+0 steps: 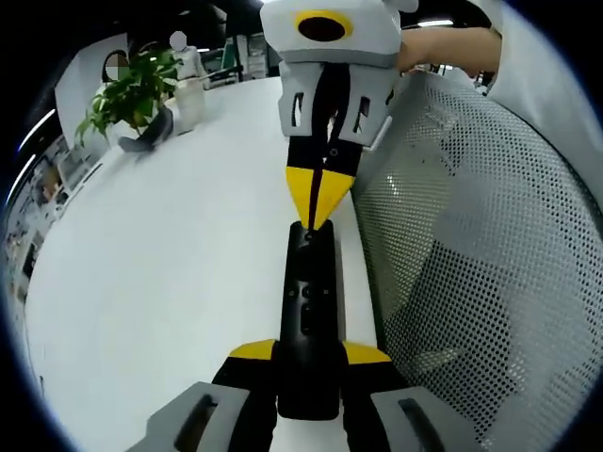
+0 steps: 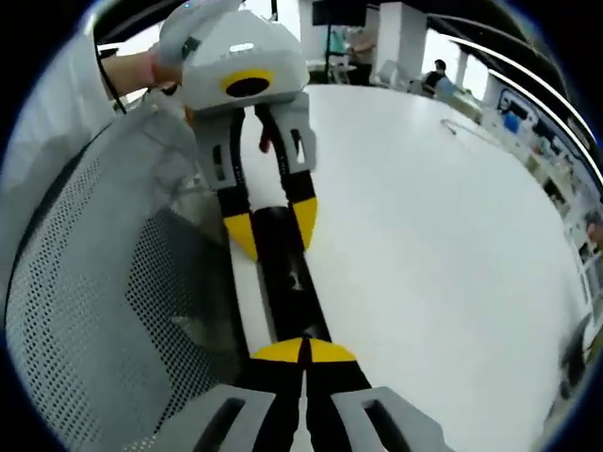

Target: Press the specified remote control buttons in sequence, fully releasing each button before pressing the next.

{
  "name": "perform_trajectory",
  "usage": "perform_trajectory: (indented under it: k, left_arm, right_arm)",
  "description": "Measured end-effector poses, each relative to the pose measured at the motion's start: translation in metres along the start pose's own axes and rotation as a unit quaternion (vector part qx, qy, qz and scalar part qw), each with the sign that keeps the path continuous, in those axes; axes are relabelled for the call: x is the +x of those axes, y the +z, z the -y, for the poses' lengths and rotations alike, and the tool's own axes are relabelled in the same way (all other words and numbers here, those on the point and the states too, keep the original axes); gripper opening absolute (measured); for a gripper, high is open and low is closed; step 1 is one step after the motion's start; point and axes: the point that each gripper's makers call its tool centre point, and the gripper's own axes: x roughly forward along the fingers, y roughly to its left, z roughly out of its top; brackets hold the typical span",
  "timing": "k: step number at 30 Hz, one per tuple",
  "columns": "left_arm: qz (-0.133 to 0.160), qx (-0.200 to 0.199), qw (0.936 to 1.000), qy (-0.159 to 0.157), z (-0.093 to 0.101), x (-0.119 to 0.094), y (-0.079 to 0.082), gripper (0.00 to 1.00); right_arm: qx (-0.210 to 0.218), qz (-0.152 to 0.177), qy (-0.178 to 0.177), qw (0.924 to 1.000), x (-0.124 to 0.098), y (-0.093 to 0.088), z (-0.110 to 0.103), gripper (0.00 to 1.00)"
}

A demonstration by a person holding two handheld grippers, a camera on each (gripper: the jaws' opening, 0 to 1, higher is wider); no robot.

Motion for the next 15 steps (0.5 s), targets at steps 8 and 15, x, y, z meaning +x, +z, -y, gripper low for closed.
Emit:
perform_trajectory:
  k: [8, 15]
  left_arm:
    - [0.003, -0.004, 1.0000, 0.002, -0.0004, 0.0001, 0.0000, 0.24]
    - [0.005, -0.003, 1.0000, 0.002, -0.0005, 0.0001, -0.0001, 0.24]
  right_arm:
    - [-0.015, -0.025, -0.007, 0.9996, 0.0022, -0.0024, 0.0006, 0.00]
    - [-0.008, -0.039, -0.004, 0.9992, 0.0036, -0.0025, 0.0026, 0.00]
